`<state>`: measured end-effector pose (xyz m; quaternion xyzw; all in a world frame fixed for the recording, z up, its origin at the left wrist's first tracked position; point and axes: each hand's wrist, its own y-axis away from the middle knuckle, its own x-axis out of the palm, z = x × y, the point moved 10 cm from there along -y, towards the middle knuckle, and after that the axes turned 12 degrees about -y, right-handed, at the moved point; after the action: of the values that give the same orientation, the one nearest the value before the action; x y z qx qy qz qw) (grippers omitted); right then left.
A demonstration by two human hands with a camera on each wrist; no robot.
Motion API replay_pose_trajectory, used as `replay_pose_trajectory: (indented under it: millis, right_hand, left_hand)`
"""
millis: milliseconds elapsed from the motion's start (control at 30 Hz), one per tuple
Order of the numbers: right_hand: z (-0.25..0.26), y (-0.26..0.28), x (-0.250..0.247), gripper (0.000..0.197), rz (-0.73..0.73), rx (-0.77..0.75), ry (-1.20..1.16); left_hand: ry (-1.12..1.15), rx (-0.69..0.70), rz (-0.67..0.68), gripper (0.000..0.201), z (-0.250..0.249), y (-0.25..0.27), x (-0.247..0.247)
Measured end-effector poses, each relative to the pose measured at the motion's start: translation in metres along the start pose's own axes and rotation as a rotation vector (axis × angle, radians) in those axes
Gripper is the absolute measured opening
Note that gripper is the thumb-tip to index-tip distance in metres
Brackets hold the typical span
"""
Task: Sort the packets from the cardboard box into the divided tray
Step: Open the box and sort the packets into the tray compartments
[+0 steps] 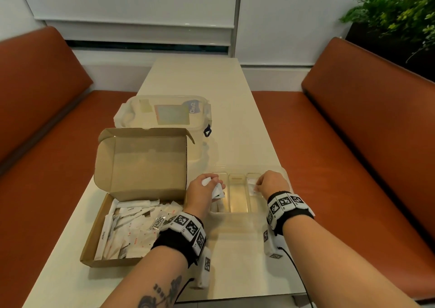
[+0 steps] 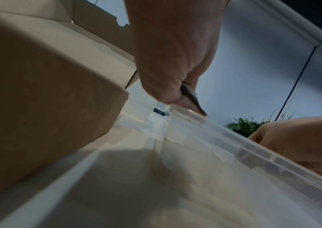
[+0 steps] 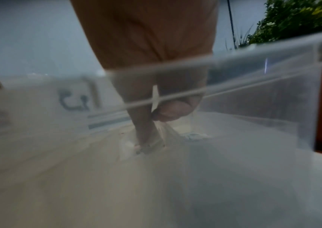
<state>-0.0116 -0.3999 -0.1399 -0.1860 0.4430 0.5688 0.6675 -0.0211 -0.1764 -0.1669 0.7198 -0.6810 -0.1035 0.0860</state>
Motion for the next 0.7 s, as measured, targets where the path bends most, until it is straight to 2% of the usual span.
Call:
replay_pose_trajectory:
  millis: [167,467,600,700]
  right_hand:
    - [0.007,-0.003,-0.001,0.017,-0.029,-0.075,0.135]
    - [0.008,-0.002,0.003,0.014,-0.043,-0.115,0.18]
    - [0.009,0.0,0.001,0.016,-0.064,-0.1,0.144]
    - [0.03,0.006,-0.009,0.009,-0.154,-0.181,0.015]
  left_hand:
    - [-0.001,-0.002,0.007,0.012,0.0,0.0,0.0]
    - [-0.016,-0.009,0.009,0.012,-0.001,0.0,0.001]
    - [-0.051,-0.003,0.009,0.011,0.0,-0.001,0.0]
    - [-0.031,-0.015,0.002,0.006,0.0,-0.002,0.001]
